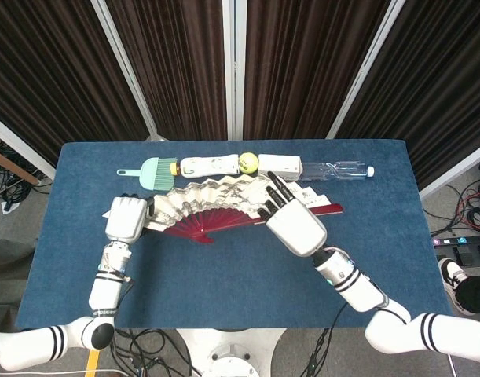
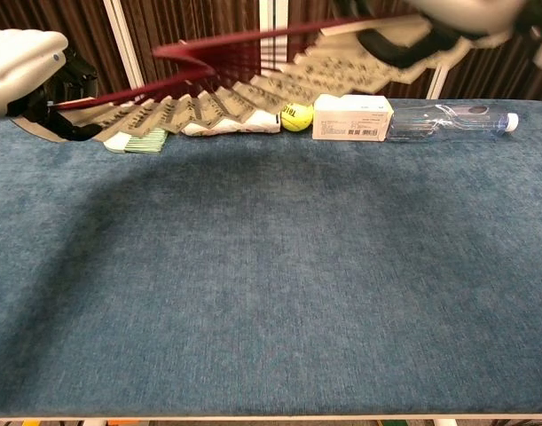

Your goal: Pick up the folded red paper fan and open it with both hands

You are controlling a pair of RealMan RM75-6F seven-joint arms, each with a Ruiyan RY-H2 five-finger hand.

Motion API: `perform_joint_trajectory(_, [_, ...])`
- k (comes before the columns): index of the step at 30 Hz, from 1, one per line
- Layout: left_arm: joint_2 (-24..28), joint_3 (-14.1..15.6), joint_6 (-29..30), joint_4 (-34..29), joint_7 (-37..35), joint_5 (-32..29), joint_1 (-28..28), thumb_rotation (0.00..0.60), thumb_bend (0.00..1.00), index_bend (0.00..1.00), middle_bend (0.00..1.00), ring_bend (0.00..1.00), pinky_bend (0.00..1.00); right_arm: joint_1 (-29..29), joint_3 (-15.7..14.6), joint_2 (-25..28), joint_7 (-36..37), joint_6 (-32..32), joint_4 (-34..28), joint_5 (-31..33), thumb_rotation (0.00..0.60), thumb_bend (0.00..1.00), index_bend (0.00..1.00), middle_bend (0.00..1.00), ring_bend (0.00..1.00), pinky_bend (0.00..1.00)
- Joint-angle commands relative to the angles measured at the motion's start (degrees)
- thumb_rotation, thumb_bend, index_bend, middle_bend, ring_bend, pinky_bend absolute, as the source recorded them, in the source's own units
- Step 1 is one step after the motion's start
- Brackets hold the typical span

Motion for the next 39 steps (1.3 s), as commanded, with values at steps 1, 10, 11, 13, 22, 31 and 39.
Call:
perform_joint_trajectory(1, [-1.1, 1.2, 2.7, -2.8, 7.3, -0.9, -0.4, 0.600, 0.28, 0.62, 0.66, 0.57, 0.56, -2.2, -1.8, -0.8, -3.5, 1.7, 0.1, -1.9, 0.600, 0.69, 0.73, 0.58, 0.25, 0.00])
perform_joint_trajectory(10, [-4.1, 2.6, 4.4, -2.3, 13.2, 0.5, -0.8, 0.600, 0.28, 0.62, 0.66, 0.57, 0.56, -6.5, -4.0, -3.3, -4.9, 4.2, 3.5, -4.4, 0.600, 0.69, 0.73, 0.58, 0.24, 0.00])
perform_joint_trajectory(11, [-4.9, 2.7, 4.7, -1.4, 13.6, 0.9, -0.9, 0.600, 0.28, 0.62, 0.66, 0.57, 0.56, -6.9, -4.2, -3.8, -4.8, 4.6, 4.4, -4.9, 0.600, 0.69, 0.73, 0.58, 0.23, 0.00])
perform_joint_trajectory(13, [-7.2, 3.0, 5.7, 1.8, 14.2, 2.0, -1.0, 0.600, 0.28, 0.62, 0.66, 0.57, 0.56, -7.7, -4.8, -5.4, -4.3, 5.6, 7.3, -6.4, 0.600, 0.69, 0.73, 0.57, 0.23, 0.00])
perform_joint_trajectory(22, [-13.0, 3.7, 5.1, 9.9, 12.4, 3.0, -0.1, 0.600, 0.24, 0.38, 0.51, 0.47, 0.53, -12.6, -7.2, -11.4, -1.3, 7.6, 18.0, -7.2, 0.600, 0.58, 0.50, 0.44, 0.11, 0.00])
perform_joint_trajectory(31, [-6.7, 4.0, -2.9, -0.9, 4.6, 1.1, 1.0, 0.600, 0.00, 0.07, 0.11, 0.03, 0.21, -17.0, -8.3, -9.7, 0.2, 2.9, 13.8, -0.4, 0.600, 0.07, 0.00, 0.01, 0.00, 0.00])
perform_joint_trajectory(39, [1.1, 4.1, -11.8, -6.2, -9.0, 1.8, 1.0, 0.600, 0.00, 0.07, 0.11, 0.03, 0.17, -17.5, -6.6, -2.2, 7.0, -6.4, 1.8, 10.6, 0.600, 0.00, 0.00, 0.00, 0.00, 0.00])
